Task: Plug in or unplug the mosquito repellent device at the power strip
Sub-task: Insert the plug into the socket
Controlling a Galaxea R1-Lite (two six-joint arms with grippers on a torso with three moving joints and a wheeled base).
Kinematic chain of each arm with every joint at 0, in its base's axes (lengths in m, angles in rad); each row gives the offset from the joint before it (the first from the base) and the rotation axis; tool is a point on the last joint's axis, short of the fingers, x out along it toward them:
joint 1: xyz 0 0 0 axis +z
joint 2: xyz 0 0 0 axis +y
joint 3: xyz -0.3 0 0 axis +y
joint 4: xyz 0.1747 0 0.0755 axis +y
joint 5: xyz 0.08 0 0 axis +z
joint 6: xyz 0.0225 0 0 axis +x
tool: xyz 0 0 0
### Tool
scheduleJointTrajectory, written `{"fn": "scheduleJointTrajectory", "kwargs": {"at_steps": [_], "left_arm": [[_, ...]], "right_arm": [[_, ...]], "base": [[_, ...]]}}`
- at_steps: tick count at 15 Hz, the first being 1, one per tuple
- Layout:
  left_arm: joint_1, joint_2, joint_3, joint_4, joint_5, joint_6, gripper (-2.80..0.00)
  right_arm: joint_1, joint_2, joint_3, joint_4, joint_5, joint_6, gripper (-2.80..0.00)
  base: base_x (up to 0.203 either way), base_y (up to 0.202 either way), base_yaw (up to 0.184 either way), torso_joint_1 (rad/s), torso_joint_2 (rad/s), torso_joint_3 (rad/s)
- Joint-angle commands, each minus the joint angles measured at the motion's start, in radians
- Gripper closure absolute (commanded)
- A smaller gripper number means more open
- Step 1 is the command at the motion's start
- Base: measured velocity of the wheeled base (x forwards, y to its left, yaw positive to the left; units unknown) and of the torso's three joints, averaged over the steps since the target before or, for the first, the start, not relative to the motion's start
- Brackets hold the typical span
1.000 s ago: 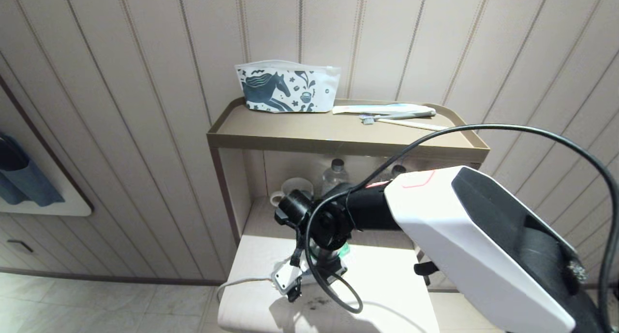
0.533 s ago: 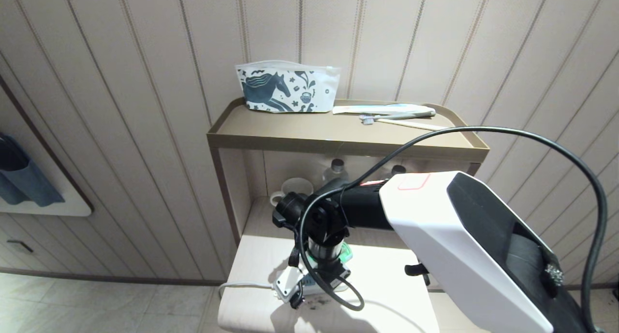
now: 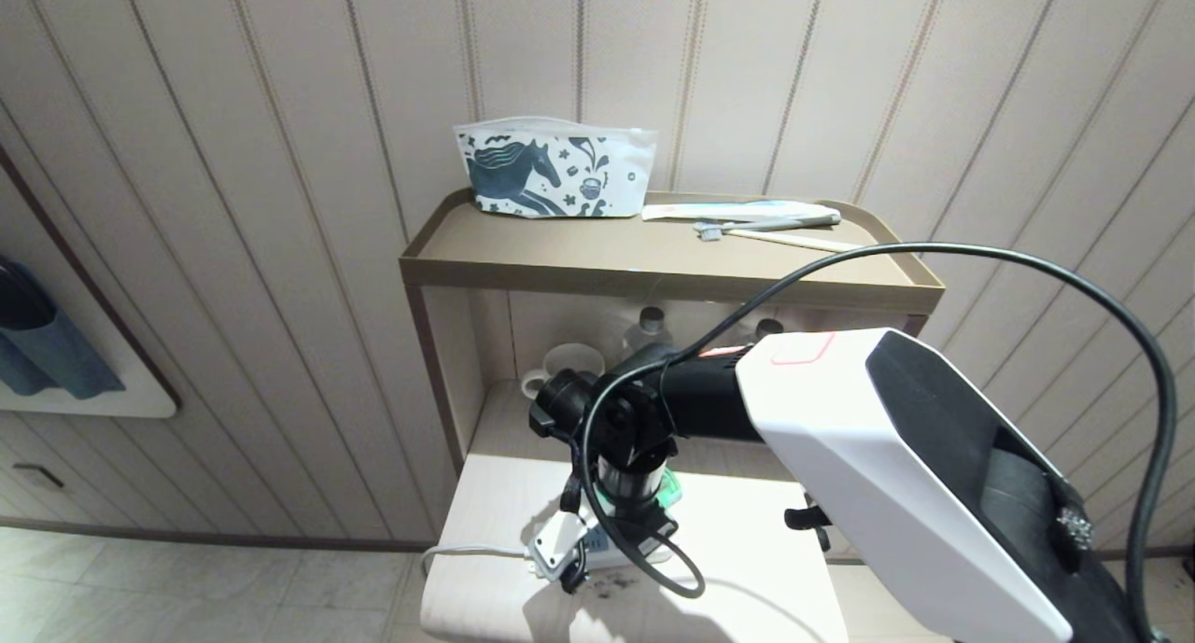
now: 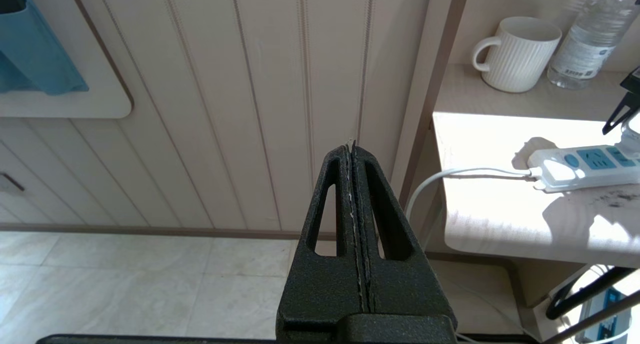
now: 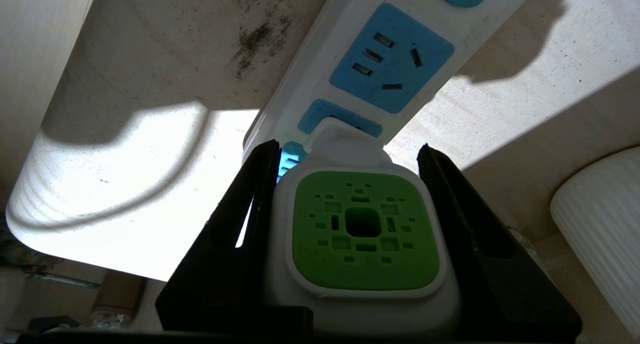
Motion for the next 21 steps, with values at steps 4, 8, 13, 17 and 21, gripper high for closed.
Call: {"fn": "scheduleJointTrajectory", "kwargs": {"at_steps": [4, 8, 13, 17, 21], "left_arm": [[0.000, 0.000, 0.000, 0.000, 0.000, 0.000, 0.00], [0.000, 0.000, 0.000, 0.002, 0.000, 0.000, 0.00], [0.000, 0.000, 0.000, 0.000, 0.000, 0.000, 0.00], [0.000, 0.000, 0.000, 0.002, 0.000, 0.000, 0.00], [0.000, 0.000, 0.000, 0.000, 0.000, 0.000, 0.00]], "right_arm": [[0.001, -0.001, 0.085, -0.141, -0.003, -0.008, 0.00], [0.001, -0.002, 0.090, -0.149, -0.003, -0.008, 0.00], [0.001, -0.015, 0.090, -0.149, -0.003, -0.008, 0.00], [0.003, -0.041, 0.094, -0.151, -0.001, -0.003, 0.00], [0.004, -0.055, 0.097, -0.152, -0.002, 0.000, 0.00]], "base": [[0.000, 0.000, 0.000, 0.000, 0.00, 0.000], [0.000, 0.000, 0.000, 0.000, 0.00, 0.000], [0.000, 0.000, 0.000, 0.000, 0.00, 0.000], [0.000, 0.000, 0.000, 0.000, 0.00, 0.000], [0.000, 0.000, 0.000, 0.000, 0.00, 0.000]]}}
